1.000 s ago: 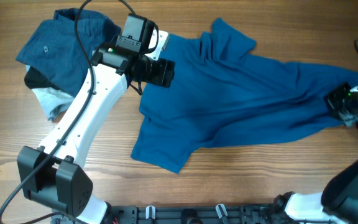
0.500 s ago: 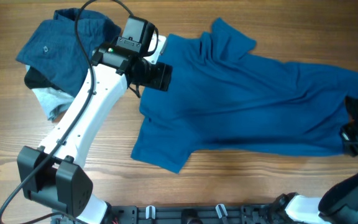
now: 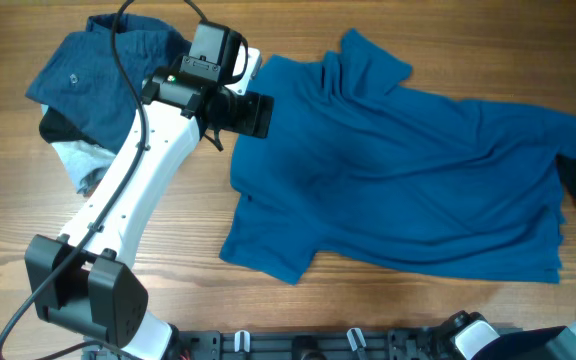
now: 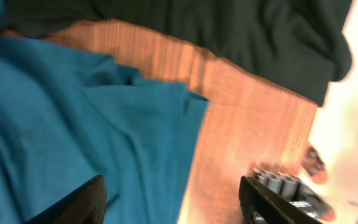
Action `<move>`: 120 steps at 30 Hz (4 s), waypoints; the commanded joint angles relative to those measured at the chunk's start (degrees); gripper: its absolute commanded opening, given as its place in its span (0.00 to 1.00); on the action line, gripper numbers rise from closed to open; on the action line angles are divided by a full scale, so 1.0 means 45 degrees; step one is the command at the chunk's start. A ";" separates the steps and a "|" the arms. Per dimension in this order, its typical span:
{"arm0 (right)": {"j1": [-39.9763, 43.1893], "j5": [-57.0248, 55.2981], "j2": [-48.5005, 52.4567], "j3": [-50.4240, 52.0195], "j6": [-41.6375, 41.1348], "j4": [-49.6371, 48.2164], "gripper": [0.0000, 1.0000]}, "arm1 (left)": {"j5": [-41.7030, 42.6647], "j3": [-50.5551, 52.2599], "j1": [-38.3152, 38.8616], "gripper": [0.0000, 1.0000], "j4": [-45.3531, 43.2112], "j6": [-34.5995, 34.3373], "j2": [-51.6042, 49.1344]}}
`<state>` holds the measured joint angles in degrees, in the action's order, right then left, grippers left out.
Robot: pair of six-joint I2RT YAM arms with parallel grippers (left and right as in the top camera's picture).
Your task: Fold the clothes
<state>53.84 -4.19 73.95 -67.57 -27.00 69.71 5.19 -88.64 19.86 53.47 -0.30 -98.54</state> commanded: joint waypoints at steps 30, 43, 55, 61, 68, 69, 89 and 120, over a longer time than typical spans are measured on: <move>-0.4571 0.6717 0.0724 0.0005 0.4192 -0.2016 0.64 | -0.4022 -0.0510 -0.3104 0.04 -0.4867 -0.1345 -0.7465; -0.5877 0.4779 0.6266 0.0029 0.0976 -0.7407 0.37 | -0.1336 -0.1214 -0.1608 0.63 -0.3949 -0.0699 -0.2861; -0.6615 0.3759 1.2366 -0.0112 -0.3269 -1.3746 0.10 | -0.1336 -0.1214 -0.0053 0.66 -0.1715 -0.0811 0.0986; -0.7261 0.5285 1.3974 -0.2555 -0.4483 -1.4634 0.08 | -0.1345 -0.1214 0.0563 0.66 -0.1423 -0.1049 0.1413; -0.6081 0.8767 1.2983 -0.6479 -0.1083 -1.1929 0.50 | -0.1375 -0.1214 0.0559 0.70 -0.1248 -0.1083 0.1433; -0.5770 0.9126 1.2400 -0.6533 -0.0680 -1.1550 0.54 | -0.1418 -0.1214 0.0539 0.71 -0.1243 -0.1073 0.1496; -0.2963 0.2929 0.3891 -0.2861 0.1336 -0.0204 0.79 | -0.0044 -0.1195 -0.1171 1.00 0.4051 -0.3526 0.3317; -0.2914 0.2652 0.4833 -0.0321 0.1491 -0.1428 0.05 | 0.2011 0.2744 -0.1506 1.00 0.5299 -0.4653 0.2725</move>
<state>40.82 5.17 101.30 -66.72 -23.03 62.48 8.16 -81.10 13.21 77.14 -19.73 -86.06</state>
